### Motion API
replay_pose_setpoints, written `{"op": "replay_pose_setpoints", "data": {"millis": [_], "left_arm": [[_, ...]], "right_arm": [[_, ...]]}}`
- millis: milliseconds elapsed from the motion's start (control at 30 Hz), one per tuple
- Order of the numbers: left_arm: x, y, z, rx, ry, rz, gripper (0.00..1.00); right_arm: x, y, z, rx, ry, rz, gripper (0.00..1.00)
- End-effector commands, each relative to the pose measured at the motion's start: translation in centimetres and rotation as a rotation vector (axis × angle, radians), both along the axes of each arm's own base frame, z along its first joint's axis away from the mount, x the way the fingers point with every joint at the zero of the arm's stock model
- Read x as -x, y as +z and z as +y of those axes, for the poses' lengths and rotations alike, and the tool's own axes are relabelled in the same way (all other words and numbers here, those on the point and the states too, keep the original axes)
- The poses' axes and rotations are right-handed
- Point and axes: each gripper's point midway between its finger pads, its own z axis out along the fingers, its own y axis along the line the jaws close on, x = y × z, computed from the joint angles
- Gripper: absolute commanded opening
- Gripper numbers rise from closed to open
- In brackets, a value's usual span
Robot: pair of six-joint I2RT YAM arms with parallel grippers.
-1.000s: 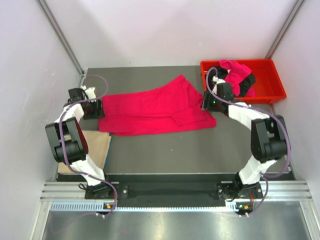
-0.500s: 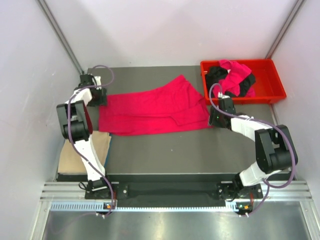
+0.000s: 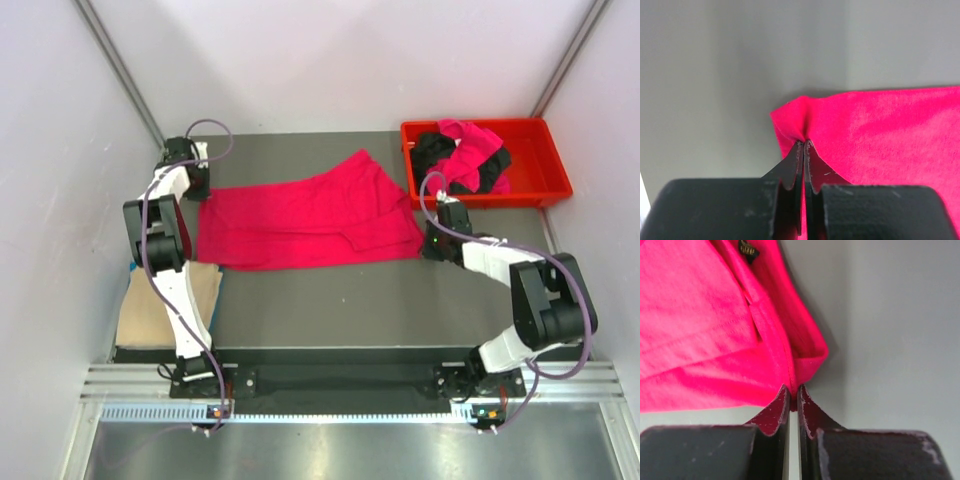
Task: Fold and stack the t-shirts
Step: Fold the tshirt
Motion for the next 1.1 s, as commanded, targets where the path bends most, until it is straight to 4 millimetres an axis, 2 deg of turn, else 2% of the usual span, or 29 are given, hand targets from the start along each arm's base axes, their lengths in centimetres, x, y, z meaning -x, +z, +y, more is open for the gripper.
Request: {"op": "replay_pose_setpoints", "data": {"millis": [0, 33, 133, 233, 433, 467, 500, 533, 567, 600, 667, 700, 733, 767, 800, 833, 867, 900, 933, 967, 1000, 1067], "left_arm": [[-1.3, -2.3, -1.4, 0.052, -0.008, 0.025, 0.00], [-2.0, -2.3, -1.4, 0.049, -0.006, 0.011, 0.00], [-5.4, 0.3, -1.7, 0.037, -0.010, -0.096, 0.00], [-8.5, 2.7, -2.3, 0.017, -0.024, -0.221, 0.00], [-12.2, 4.9, -3.4, 0.019, -0.043, -0.296, 0.00], [-12.9, 6.1, -3.5, 0.024, -0.053, -0.324, 0.13], [-12.9, 5.9, -3.7, 0.029, -0.069, -0.316, 0.24], [-12.3, 5.7, -4.0, 0.041, -0.080, -0.284, 0.37], [-12.0, 6.1, -4.3, 0.059, -0.094, -0.275, 0.43], [-11.4, 7.8, -4.3, 0.066, -0.101, -0.283, 0.48], [-9.5, 9.0, -4.8, 0.113, -0.133, -0.261, 0.52], [-7.6, 10.4, -4.4, 0.118, -0.139, -0.253, 0.57], [-6.4, 11.0, -4.2, 0.122, -0.146, -0.245, 0.57], [-3.9, 9.1, -4.6, 0.156, -0.162, -0.176, 0.57], [-2.3, 11.8, -3.7, 0.127, -0.181, -0.209, 0.57], [-0.8, 11.6, -3.6, 0.120, -0.196, -0.188, 0.57], [2.1, 9.0, -3.7, 0.125, -0.213, -0.105, 0.56], [4.0, 9.8, -3.3, 0.072, -0.264, -0.094, 0.54], [5.6, 8.9, -3.2, 0.054, -0.286, -0.057, 0.50], [8.3, 6.2, -3.4, 0.051, -0.298, 0.027, 0.49], [9.4, 6.2, -3.2, 0.019, -0.323, 0.034, 0.46], [11.8, 4.1, -3.4, 0.014, -0.351, 0.095, 0.46]], "right_arm": [[1.8, 0.7, 0.2, -0.019, 0.001, 0.007, 0.00], [2.6, 0.8, -0.1, -0.017, -0.005, 0.007, 0.00], [4.7, 0.8, -0.5, -0.033, -0.029, 0.011, 0.00], [5.9, 1.3, 0.1, -0.102, -0.041, -0.026, 0.00], [6.0, 1.5, 0.7, -0.175, -0.102, -0.072, 0.00], [6.0, 1.3, 0.6, -0.172, -0.108, -0.066, 0.00], [5.9, 1.3, 0.5, -0.169, -0.113, -0.067, 0.00], [5.9, 1.1, 0.3, -0.161, -0.119, -0.060, 0.00], [5.9, 1.1, 0.4, -0.161, -0.120, -0.060, 0.00], [6.0, 1.0, 0.4, -0.162, -0.118, -0.060, 0.00], [5.9, 1.1, 0.5, -0.169, -0.116, -0.069, 0.00], [6.0, 1.1, 0.4, -0.165, -0.116, -0.070, 0.00], [6.0, 1.0, 0.4, -0.161, -0.111, -0.068, 0.00], [6.0, 1.0, 0.4, -0.155, -0.103, -0.073, 0.00], [6.0, 1.0, 0.4, -0.151, -0.099, -0.073, 0.00], [5.9, 1.2, 0.4, -0.148, -0.095, -0.076, 0.00], [5.9, 1.2, 0.4, -0.143, -0.090, -0.076, 0.00], [5.9, 1.3, 0.5, -0.146, -0.083, -0.080, 0.00], [5.8, 1.6, 0.5, -0.149, -0.082, -0.090, 0.00], [5.8, 1.7, 0.5, -0.145, -0.078, -0.094, 0.00], [5.7, 2.0, 0.5, -0.145, -0.076, -0.106, 0.00], [5.6, 2.1, 0.4, -0.136, -0.065, -0.113, 0.00]]}}
